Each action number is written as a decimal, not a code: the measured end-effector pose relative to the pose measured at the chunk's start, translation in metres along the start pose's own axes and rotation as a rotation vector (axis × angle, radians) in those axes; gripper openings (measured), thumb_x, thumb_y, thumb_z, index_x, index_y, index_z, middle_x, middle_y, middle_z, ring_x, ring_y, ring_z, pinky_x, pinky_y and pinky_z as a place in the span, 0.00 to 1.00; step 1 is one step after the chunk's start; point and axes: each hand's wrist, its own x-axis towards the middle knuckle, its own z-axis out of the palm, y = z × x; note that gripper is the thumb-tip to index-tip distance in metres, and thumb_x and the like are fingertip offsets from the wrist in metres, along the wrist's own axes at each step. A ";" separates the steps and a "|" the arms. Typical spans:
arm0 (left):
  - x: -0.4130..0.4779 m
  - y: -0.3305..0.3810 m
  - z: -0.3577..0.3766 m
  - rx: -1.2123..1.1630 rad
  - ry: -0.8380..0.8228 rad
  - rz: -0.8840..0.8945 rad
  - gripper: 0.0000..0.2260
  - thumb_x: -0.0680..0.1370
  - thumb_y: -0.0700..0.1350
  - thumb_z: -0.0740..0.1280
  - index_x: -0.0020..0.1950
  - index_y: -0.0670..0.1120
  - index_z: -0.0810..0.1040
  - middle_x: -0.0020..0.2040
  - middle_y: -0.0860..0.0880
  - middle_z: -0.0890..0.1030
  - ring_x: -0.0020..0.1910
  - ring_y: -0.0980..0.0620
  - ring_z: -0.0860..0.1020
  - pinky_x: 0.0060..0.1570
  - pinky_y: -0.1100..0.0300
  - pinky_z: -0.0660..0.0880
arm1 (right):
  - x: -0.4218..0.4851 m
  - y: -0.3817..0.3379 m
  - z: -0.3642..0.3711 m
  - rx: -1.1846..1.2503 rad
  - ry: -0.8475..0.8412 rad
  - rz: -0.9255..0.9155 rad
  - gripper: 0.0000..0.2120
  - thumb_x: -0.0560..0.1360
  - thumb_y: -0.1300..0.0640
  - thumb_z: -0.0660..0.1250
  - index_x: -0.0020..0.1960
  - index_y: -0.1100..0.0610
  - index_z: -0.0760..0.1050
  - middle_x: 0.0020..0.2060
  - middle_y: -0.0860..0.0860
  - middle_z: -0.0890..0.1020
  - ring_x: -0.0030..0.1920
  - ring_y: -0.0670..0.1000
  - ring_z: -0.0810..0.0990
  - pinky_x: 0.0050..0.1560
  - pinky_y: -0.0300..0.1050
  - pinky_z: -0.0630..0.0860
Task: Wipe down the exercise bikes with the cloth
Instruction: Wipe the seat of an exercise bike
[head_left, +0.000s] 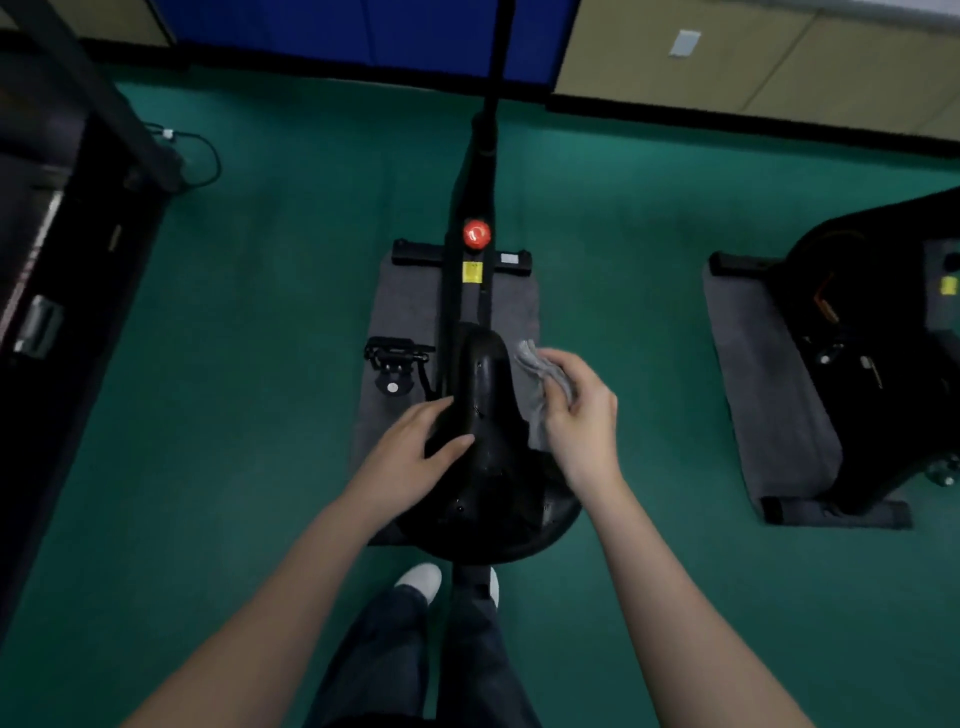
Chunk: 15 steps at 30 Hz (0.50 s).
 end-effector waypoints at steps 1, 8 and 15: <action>0.002 0.001 0.003 -0.018 0.013 -0.022 0.27 0.77 0.55 0.64 0.74 0.48 0.63 0.71 0.52 0.67 0.66 0.59 0.66 0.62 0.70 0.59 | 0.014 0.000 0.005 -0.023 -0.026 -0.041 0.16 0.74 0.70 0.61 0.58 0.58 0.79 0.52 0.51 0.82 0.55 0.48 0.79 0.57 0.40 0.74; 0.006 -0.004 0.022 -0.103 0.121 -0.075 0.28 0.75 0.59 0.66 0.72 0.48 0.68 0.65 0.49 0.74 0.64 0.54 0.72 0.66 0.56 0.68 | 0.054 0.014 0.029 -0.044 -0.216 -0.086 0.17 0.75 0.70 0.60 0.58 0.57 0.78 0.51 0.51 0.82 0.50 0.46 0.80 0.52 0.35 0.75; 0.008 -0.003 0.027 -0.185 0.161 -0.098 0.25 0.74 0.54 0.69 0.70 0.51 0.70 0.63 0.51 0.76 0.61 0.56 0.74 0.65 0.57 0.70 | 0.000 0.038 0.002 0.002 -0.232 -0.022 0.16 0.73 0.71 0.64 0.55 0.57 0.80 0.50 0.46 0.83 0.52 0.38 0.78 0.52 0.25 0.69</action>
